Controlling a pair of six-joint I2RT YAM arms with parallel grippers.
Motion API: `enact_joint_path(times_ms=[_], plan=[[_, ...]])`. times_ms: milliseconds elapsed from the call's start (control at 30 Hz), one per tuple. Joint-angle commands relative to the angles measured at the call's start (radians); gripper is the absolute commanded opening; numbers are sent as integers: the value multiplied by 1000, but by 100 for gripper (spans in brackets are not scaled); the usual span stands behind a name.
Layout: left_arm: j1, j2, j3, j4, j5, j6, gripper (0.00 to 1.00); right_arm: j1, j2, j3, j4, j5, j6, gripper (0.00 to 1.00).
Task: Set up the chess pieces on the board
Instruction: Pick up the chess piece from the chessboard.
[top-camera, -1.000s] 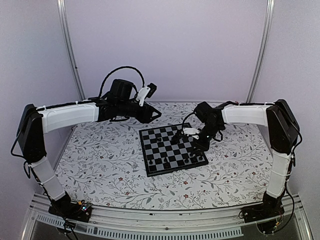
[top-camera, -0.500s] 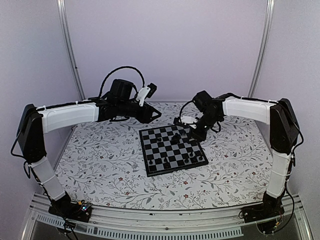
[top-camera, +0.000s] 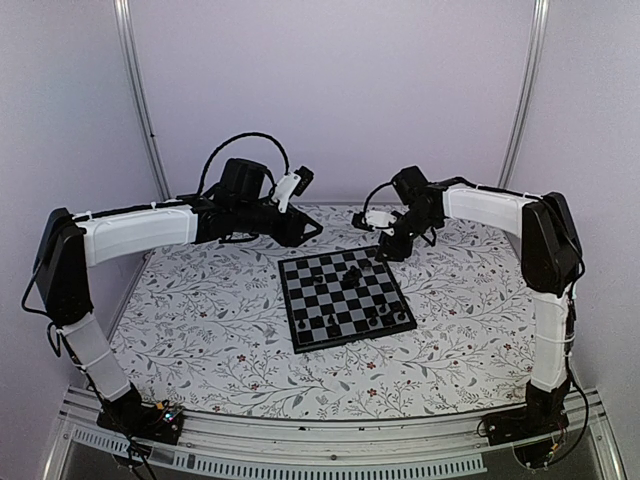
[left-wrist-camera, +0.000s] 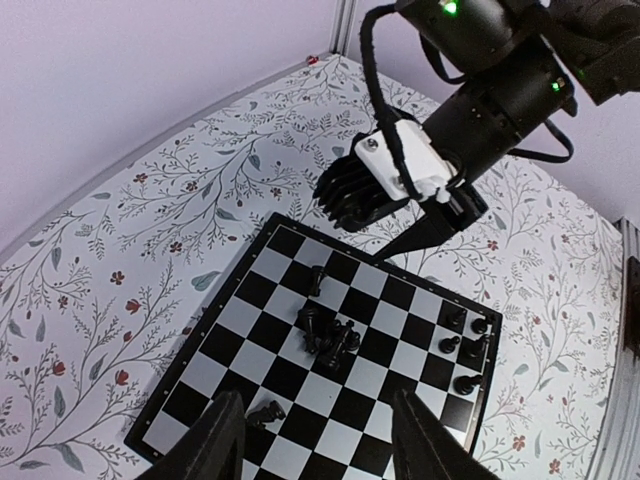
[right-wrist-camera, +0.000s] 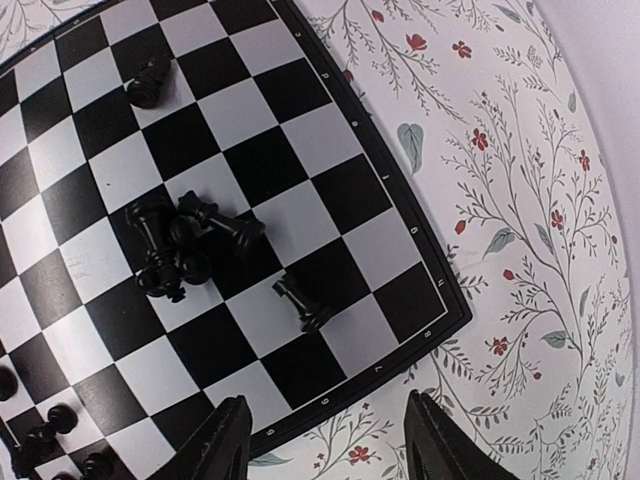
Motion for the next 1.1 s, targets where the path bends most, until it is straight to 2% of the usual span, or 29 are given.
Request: enact_joint_path(times_ms=[0,667,867,1067], plan=[[7,-23,21,-8,1,11,52,-13,70,69,26,-53,-54,56],[6,-20,25,-17,11,17,52,-20,269,201,-36,-147,-93,52],[4,-16,28,-20,16,17,52,-30,277,201,-81,-163,-83,46],[1,-14,28,-20,25,14,52,-48,266,189,-120,-184,-78,28]])
